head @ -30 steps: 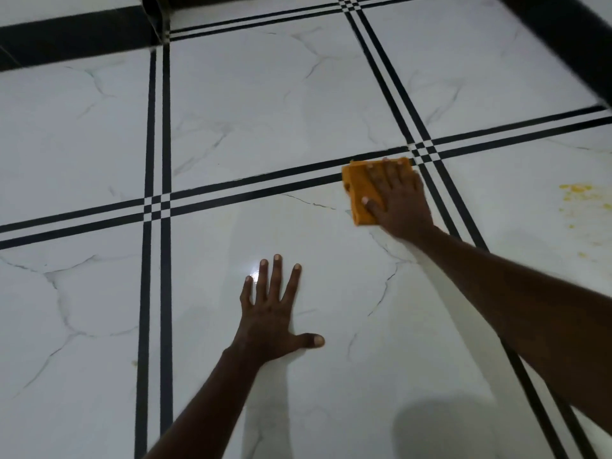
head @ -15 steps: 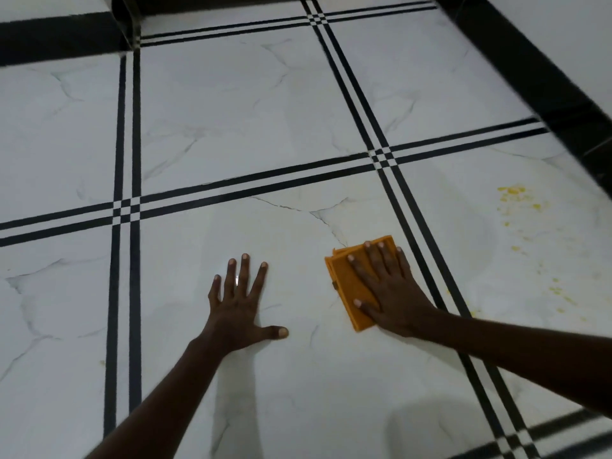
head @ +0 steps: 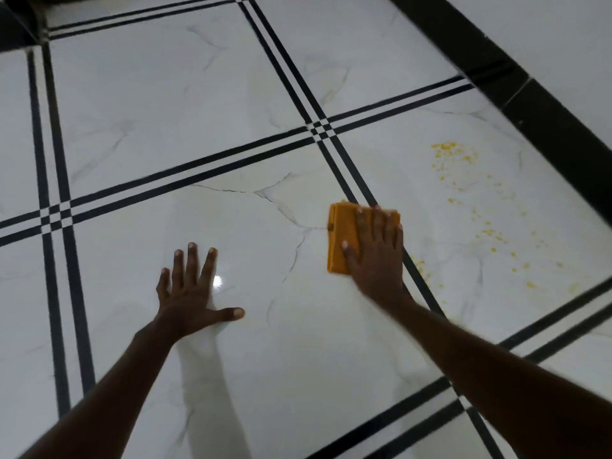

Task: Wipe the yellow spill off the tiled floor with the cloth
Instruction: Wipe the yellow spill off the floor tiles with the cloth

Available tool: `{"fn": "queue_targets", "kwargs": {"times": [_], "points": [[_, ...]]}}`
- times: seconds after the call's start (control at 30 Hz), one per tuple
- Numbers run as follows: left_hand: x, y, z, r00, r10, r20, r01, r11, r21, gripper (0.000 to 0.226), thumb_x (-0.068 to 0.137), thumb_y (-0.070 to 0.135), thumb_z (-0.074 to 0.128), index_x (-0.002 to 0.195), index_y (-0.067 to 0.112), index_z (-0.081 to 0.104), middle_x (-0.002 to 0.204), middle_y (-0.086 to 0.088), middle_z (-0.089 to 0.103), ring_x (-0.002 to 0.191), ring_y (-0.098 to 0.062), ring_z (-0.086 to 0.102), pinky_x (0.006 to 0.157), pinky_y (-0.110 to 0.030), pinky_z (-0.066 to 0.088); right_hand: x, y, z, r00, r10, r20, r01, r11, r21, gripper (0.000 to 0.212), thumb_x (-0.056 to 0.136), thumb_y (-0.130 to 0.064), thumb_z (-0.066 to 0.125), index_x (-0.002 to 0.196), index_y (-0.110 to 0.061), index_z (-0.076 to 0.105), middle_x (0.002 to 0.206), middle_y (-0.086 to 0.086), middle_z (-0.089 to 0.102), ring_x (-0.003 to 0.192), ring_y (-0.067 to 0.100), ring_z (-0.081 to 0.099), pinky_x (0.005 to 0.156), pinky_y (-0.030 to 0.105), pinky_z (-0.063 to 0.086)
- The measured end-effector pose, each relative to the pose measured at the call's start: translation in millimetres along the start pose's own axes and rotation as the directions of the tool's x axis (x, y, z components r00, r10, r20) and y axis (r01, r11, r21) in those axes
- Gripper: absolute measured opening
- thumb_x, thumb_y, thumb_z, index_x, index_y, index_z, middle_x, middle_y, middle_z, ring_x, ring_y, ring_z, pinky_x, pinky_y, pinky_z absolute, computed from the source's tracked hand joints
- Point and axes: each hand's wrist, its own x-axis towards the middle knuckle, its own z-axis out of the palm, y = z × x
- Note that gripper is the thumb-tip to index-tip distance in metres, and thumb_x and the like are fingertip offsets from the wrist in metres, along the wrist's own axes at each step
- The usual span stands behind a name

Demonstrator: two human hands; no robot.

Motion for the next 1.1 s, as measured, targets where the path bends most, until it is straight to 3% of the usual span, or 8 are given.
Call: {"fn": "queue_targets", "kwargs": {"times": [0.1, 0.3, 0.43, 0.57, 0.77, 0.87, 0.97, 1.1], "points": [[-1.9, 0.5, -0.9, 1.0, -0.002, -0.009, 0.002, 1.0, 0.006, 0.145, 0.038, 0.111, 0.022, 0.15, 0.038, -0.033, 0.157, -0.003, -0.045, 0.149, -0.026, -0.034, 0.122, -0.055, -0.006, -80.2, -24.5, 0.5, 0.999, -0.011, 0.031, 0.01, 1.0, 0.019, 0.078, 0.101, -0.057, 0.035, 0.165, -0.02, 0.01, 0.171, 0.022, 0.01, 0.157, 0.045, 0.006, 0.126, 0.062, 0.009], [-3.0, 3.3, -6.2, 1.0, -0.01, 0.017, 0.009, 1.0, 0.027, 0.146, 0.033, 0.111, 0.017, 0.148, 0.038, -0.036, 0.157, -0.003, -0.045, 0.15, -0.027, -0.033, 0.121, -0.054, -0.007, -42.5, -53.5, 12.7, 0.874, -0.476, 0.099, 0.473, 0.879, 0.055, 0.076, 0.102, -0.06, 0.032, 0.165, -0.026, 0.009, 0.173, 0.013, 0.007, 0.159, 0.037, 0.001, 0.125, 0.06, 0.01], [-3.3, 6.0, -9.1, 0.998, -0.035, 0.061, 0.032, 0.998, 0.054, 0.148, 0.033, 0.11, 0.022, 0.148, 0.036, -0.037, 0.156, -0.004, -0.046, 0.149, -0.027, -0.035, 0.122, -0.053, -0.008, 7.2, -21.6, 6.5, 0.963, -0.253, 0.088, 0.251, 0.967, 0.035, 0.074, 0.103, -0.06, 0.03, 0.165, -0.028, 0.007, 0.174, 0.008, 0.007, 0.16, 0.033, 0.0, 0.126, 0.059, 0.01], [-4.8, 10.6, -12.8, 0.997, -0.038, 0.06, 0.035, 0.998, 0.054, 0.151, 0.035, 0.108, 0.026, 0.151, 0.032, -0.032, 0.159, -0.006, -0.042, 0.151, -0.03, -0.031, 0.122, -0.054, -0.005, -77.6, -25.7, -0.1, 0.999, 0.038, -0.021, -0.037, 0.997, 0.067, 0.075, 0.102, -0.055, 0.038, 0.165, -0.021, 0.016, 0.171, 0.016, 0.014, 0.159, 0.04, 0.007, 0.125, 0.062, 0.01], [-6.0, 10.5, -10.8, 1.0, -0.029, -0.005, 0.029, 0.998, 0.056, 0.142, 0.052, 0.101, 0.044, 0.155, 0.032, -0.025, 0.163, -0.009, -0.034, 0.153, -0.032, -0.025, 0.122, -0.056, 0.0, -109.2, -30.2, -4.7, 0.979, -0.154, 0.135, 0.146, 0.987, 0.072, 0.077, 0.101, -0.061, 0.03, 0.165, -0.025, 0.006, 0.173, 0.014, 0.005, 0.159, 0.04, 0.0, 0.125, 0.064, 0.008], [-4.0, 10.3, -8.0, 1.0, -0.03, -0.007, 0.03, 0.997, 0.074, 0.141, 0.054, 0.1, 0.047, 0.155, 0.033, -0.025, 0.163, -0.009, -0.034, 0.153, -0.031, -0.025, 0.122, -0.056, -0.001, -94.0, -26.0, -17.4, 0.982, -0.145, 0.122, 0.115, 0.968, 0.222, 0.064, 0.104, -0.048, 0.033, 0.161, -0.019, 0.026, 0.167, 0.018, 0.026, 0.153, 0.041, 0.025, 0.121, 0.062, 0.026], [-4.4, 8.8, -9.0, 0.999, -0.033, 0.009, 0.032, 0.997, 0.073, 0.14, 0.055, 0.099, 0.049, 0.155, 0.034, -0.025, 0.163, -0.008, -0.034, 0.153, -0.03, -0.026, 0.122, -0.055, -0.001, -106.1, -12.7, -35.8, 0.99, 0.135, -0.034, -0.114, 0.928, 0.356, 0.049, 0.1, -0.027, 0.054, 0.144, -0.006, 0.05, 0.135, 0.019, 0.062, 0.121, 0.039, 0.059, 0.102, 0.057, 0.049], [-16.1, 8.7, -7.2, 0.99, 0.02, -0.142, -0.006, 0.995, 0.1, 0.135, 0.057, 0.1, 0.045, 0.161, 0.03, -0.005, 0.17, -0.013, -0.008, 0.157, -0.033, 0.0, 0.119, -0.056, 0.016, -116.7, -6.2, -55.2, 0.928, 0.332, 0.167, -0.365, 0.899, 0.244, 0.054, 0.092, -0.031, 0.07, 0.137, -0.007, 0.053, 0.124, 0.013, 0.067, 0.115, 0.033, 0.064, 0.102, 0.051, 0.045]]}}
